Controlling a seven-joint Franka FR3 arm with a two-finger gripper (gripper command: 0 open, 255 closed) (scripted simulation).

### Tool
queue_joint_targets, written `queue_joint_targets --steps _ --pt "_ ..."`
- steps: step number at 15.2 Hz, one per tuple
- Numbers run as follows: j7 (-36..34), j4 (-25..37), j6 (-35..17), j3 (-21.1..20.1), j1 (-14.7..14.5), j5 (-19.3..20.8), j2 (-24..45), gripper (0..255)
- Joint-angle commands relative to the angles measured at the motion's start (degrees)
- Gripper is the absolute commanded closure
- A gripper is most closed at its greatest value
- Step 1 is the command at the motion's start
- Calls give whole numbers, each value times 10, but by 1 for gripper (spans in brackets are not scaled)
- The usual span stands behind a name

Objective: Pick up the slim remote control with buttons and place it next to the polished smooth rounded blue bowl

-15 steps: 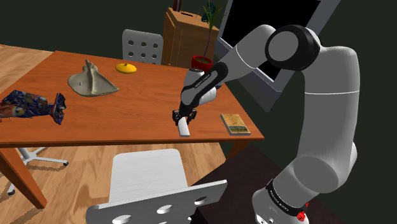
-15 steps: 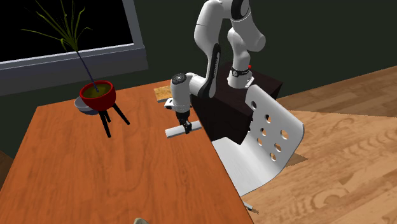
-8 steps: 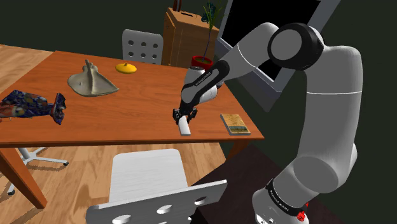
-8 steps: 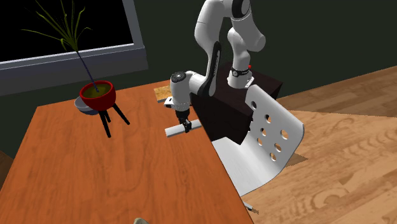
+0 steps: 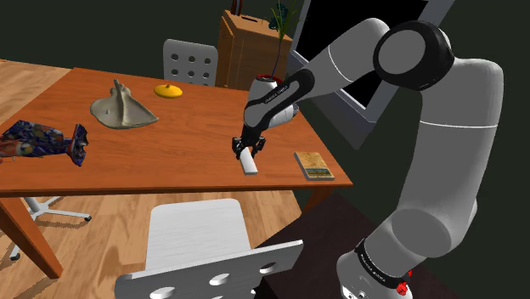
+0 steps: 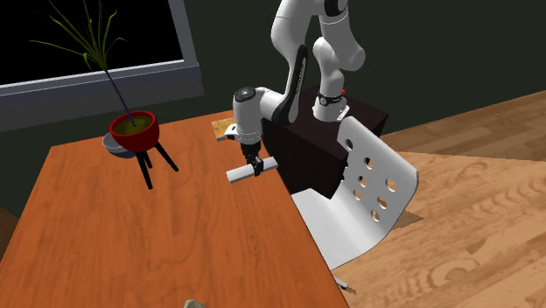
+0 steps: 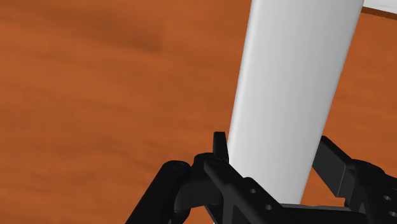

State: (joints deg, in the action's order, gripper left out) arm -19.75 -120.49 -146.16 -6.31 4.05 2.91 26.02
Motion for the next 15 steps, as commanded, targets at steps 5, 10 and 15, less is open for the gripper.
queue_joint_targets --steps 5,10,15 --pt "5 0 38 -4 4 -6 -39 255" --pt "8 2 70 -7 6 -11 -68 255" --pt "10 8 102 -9 8 -16 -95 255"
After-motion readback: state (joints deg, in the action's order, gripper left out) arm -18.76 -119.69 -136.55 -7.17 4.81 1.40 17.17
